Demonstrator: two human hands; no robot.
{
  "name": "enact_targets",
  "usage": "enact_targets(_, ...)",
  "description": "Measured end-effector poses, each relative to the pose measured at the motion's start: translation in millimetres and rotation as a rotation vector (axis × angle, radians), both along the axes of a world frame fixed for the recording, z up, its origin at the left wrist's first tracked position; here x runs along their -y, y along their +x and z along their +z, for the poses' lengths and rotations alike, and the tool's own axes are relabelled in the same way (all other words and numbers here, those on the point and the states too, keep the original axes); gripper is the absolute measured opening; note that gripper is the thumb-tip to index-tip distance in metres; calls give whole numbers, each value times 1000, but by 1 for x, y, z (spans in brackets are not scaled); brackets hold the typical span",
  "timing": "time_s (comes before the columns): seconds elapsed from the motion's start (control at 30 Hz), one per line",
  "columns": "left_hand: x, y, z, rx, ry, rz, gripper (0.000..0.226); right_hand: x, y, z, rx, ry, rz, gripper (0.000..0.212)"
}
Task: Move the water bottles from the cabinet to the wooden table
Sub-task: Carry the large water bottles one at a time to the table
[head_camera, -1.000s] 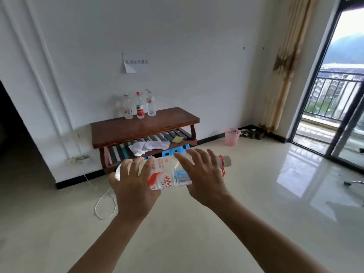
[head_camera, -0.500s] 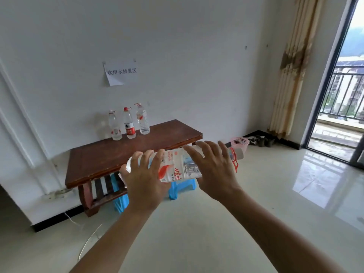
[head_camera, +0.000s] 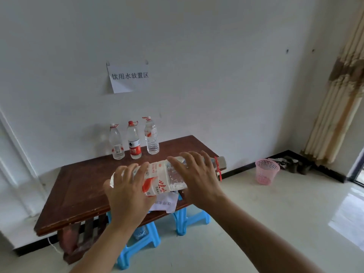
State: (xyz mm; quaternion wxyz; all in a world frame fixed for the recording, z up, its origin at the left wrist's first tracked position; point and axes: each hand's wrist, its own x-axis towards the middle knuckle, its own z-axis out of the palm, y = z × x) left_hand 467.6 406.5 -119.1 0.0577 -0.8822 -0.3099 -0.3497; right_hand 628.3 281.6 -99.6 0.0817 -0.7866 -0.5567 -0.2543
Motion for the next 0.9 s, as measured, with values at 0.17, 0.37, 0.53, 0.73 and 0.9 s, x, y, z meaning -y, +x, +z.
enact_targets(0.17,-132,64,-28,-19,-83,-12,85,-132,63,-23,-44,-37,-10,105)
enact_targets(0.37,-252,142,-24,14,-50,-125,78,-234,133,-18,-118,-48,-44,100)
enact_targets(0.53,-325,219,-26,2,-21,-128,75,-299,205,-19,-111,-31,-93,104)
enact_targets(0.73,-392,325,-64,-56,-104,-94,83,-376,319,-61,-181,-86,-48,97)
enact_targets(0.9,-432,415,-97,-118,-251,-33,85,-425,422,-90,-250,-154,14,91)
